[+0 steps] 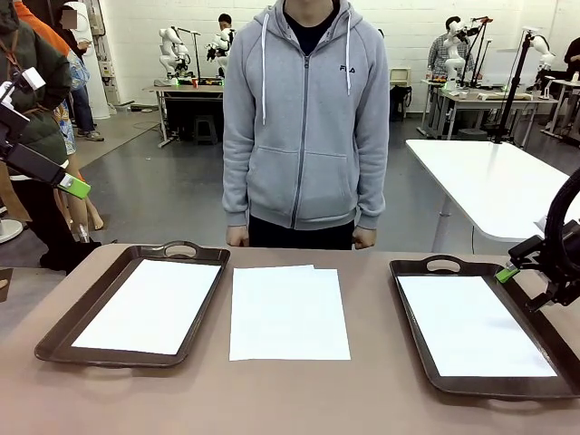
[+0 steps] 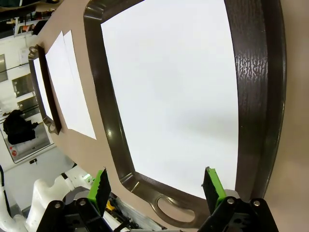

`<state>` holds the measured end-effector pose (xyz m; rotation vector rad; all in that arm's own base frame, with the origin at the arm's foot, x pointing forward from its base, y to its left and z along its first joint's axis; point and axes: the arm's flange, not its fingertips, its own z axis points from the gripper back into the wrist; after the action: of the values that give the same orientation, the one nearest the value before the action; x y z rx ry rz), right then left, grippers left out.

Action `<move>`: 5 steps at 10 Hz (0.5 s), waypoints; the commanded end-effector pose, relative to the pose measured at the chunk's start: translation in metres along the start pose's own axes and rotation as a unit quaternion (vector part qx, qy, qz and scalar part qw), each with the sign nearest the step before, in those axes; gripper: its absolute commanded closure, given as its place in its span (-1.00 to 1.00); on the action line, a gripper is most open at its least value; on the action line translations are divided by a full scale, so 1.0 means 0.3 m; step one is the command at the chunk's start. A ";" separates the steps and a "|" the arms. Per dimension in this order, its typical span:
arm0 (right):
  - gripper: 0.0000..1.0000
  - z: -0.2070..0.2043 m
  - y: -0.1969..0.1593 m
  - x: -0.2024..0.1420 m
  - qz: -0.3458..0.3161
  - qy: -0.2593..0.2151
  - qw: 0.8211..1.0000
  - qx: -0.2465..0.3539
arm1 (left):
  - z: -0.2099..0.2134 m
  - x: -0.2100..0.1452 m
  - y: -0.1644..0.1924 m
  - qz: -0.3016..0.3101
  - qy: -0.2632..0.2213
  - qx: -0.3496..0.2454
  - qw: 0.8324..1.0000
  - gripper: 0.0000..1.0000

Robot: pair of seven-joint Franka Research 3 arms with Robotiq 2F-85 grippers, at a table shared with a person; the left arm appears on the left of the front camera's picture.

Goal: Sort the A4 documents.
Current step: Place the A4 Paper in the designated Handle tray, then receive the A4 Paper.

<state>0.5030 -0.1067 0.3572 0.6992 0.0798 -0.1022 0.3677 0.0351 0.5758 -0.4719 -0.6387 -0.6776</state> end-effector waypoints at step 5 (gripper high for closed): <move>-1.00 0.002 0.001 0.002 0.001 0.000 1.000 -0.001 | -0.001 0.001 -0.003 0.000 0.001 0.002 1.000 -1.00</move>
<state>0.5030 -0.1067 0.3572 0.6992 0.0798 -0.1022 0.3677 0.0351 0.5758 -0.4719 -0.6387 -0.6776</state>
